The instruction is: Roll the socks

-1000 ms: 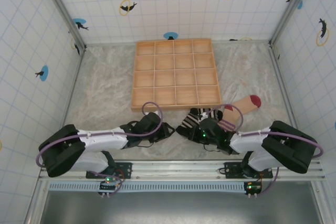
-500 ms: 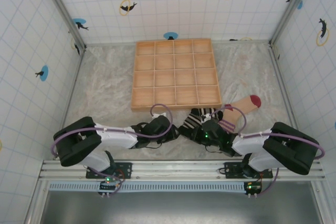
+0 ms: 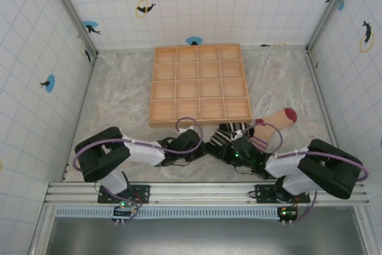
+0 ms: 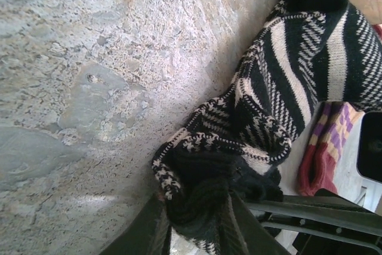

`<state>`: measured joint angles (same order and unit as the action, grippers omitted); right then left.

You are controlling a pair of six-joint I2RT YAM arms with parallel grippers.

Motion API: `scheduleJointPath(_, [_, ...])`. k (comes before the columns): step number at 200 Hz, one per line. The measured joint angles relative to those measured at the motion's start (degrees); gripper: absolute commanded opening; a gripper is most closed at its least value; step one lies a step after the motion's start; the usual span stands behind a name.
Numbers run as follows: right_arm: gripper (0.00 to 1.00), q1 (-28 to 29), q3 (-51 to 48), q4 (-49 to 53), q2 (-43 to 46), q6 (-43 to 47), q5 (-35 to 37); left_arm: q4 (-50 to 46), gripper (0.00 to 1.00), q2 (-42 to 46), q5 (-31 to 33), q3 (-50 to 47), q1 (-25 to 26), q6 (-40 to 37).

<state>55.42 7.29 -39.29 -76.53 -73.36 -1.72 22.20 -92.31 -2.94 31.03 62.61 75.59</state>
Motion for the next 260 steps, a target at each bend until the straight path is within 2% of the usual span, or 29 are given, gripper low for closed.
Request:
scheduleJointPath(9, [0.00, 0.0, -0.1, -0.3, 0.0, -0.1, -0.1, -1.8, 0.04, -0.2, 0.3, 1.0, 0.1, 0.2])
scheduleJointPath(15, [0.05, 0.0, -0.1, -0.3, 0.0, 0.0, -0.1, -3.3, 0.00, -0.2, 0.7, 1.9, 0.2, 0.0])
scheduleJointPath(48, [0.23, 0.2, 0.1, 1.4, 2.0, 3.3, 0.0, -13.0, 0.00, -0.3, 1.7, 7.0, 0.1, -1.7])
scheduleJointPath(99, [0.55, 0.4, 4.3, 6.3, 5.3, 12.9, -2.6, -24.7, 0.00, 4.4, 4.0, 7.4, -1.6, -5.6])
scheduleJointPath(133, [0.64, 1.5, 9.0, 10.3, 6.3, 22.8, -5.1, -32.5, 0.00, 9.6, 4.9, 7.4, -1.9, -8.0])
scheduleJointPath(163, [0.65, 3.6, 11.3, 13.2, 7.6, 32.2, -5.7, -36.0, 0.00, 14.2, 5.2, 6.6, -1.9, -8.3])
scheduleJointPath(200, [0.59, 5.9, 12.6, 15.5, 5.5, 41.1, -5.6, -37.3, 0.00, 15.9, 5.2, 4.3, -1.9, -8.3])
scheduleJointPath(260, [0.60, 10.1, 13.7, 14.8, -0.2, 48.4, -4.3, -37.9, 0.00, 16.8, 5.4, 2.7, -1.9, -8.1])
